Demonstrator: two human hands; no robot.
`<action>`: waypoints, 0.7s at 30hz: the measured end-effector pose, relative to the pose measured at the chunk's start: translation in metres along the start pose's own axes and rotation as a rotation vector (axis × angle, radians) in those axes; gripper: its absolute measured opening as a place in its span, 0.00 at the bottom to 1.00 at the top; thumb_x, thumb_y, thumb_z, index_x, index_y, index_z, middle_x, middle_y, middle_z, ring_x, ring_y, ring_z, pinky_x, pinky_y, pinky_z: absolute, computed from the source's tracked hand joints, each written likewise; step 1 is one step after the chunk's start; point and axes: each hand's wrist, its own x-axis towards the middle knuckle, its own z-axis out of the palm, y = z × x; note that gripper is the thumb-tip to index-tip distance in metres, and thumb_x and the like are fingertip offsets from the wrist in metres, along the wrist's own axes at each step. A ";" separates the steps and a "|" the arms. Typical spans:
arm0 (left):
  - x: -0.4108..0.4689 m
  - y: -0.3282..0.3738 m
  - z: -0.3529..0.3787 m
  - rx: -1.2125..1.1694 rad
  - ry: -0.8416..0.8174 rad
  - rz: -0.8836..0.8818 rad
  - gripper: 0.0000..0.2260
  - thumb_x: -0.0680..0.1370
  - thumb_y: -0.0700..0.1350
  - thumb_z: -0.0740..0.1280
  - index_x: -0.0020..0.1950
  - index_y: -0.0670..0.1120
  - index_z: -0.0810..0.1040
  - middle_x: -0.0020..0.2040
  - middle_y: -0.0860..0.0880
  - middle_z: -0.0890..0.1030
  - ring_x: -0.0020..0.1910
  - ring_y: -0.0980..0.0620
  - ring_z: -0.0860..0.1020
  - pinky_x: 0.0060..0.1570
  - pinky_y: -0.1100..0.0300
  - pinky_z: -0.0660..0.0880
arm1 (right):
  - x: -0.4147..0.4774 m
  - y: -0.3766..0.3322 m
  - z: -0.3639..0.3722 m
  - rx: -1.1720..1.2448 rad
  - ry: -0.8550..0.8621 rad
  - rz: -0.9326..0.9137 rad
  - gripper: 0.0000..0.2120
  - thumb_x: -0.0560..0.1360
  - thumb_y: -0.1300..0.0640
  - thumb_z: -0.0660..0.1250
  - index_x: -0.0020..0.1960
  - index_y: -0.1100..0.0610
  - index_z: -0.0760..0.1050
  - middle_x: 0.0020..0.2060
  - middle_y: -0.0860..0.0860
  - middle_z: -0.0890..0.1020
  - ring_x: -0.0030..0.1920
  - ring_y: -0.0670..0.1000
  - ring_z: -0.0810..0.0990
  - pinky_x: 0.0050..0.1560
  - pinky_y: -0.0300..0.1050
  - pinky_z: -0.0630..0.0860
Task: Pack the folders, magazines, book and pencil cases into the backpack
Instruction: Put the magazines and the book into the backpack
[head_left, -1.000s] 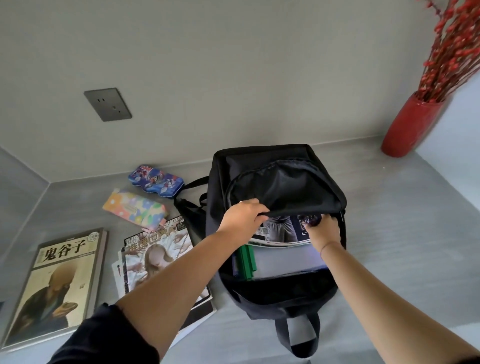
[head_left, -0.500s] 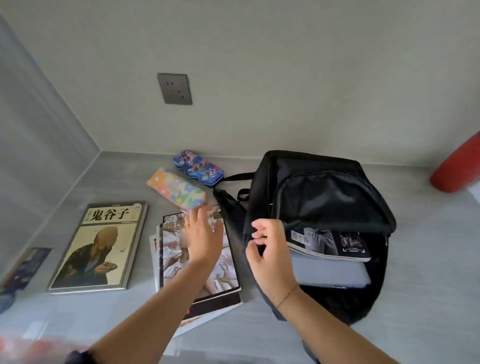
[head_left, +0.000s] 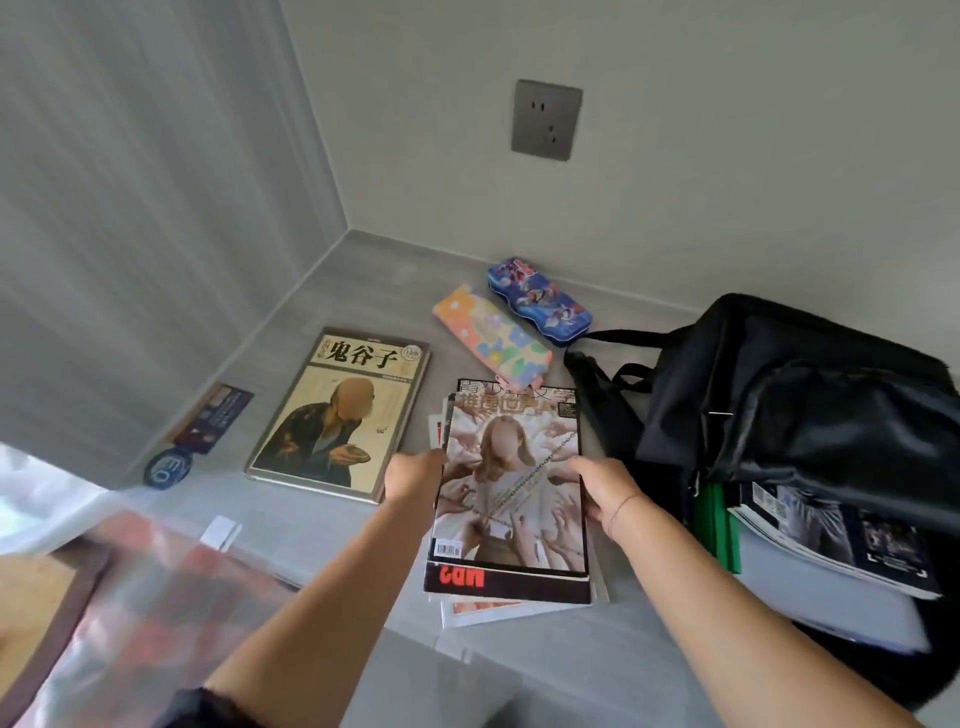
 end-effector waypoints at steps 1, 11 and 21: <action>0.003 0.004 -0.002 -0.028 -0.031 -0.037 0.06 0.72 0.40 0.65 0.43 0.37 0.75 0.32 0.44 0.73 0.28 0.49 0.71 0.21 0.62 0.67 | -0.002 -0.002 0.001 0.043 -0.036 0.014 0.04 0.71 0.67 0.66 0.41 0.61 0.78 0.32 0.55 0.82 0.31 0.47 0.80 0.28 0.34 0.74; -0.003 -0.007 -0.002 -0.063 -0.513 -0.064 0.20 0.74 0.41 0.71 0.60 0.33 0.73 0.55 0.32 0.79 0.51 0.36 0.81 0.53 0.43 0.77 | 0.008 0.014 0.016 -0.121 -0.040 -0.031 0.10 0.70 0.67 0.65 0.50 0.59 0.74 0.45 0.59 0.77 0.48 0.56 0.77 0.48 0.46 0.73; -0.049 0.028 -0.056 -0.271 -0.777 0.515 0.12 0.76 0.41 0.67 0.59 0.45 0.75 0.55 0.38 0.82 0.55 0.40 0.81 0.47 0.47 0.81 | -0.027 -0.020 -0.013 0.394 -0.364 -0.410 0.13 0.73 0.74 0.61 0.45 0.57 0.76 0.35 0.48 0.85 0.40 0.46 0.83 0.40 0.37 0.79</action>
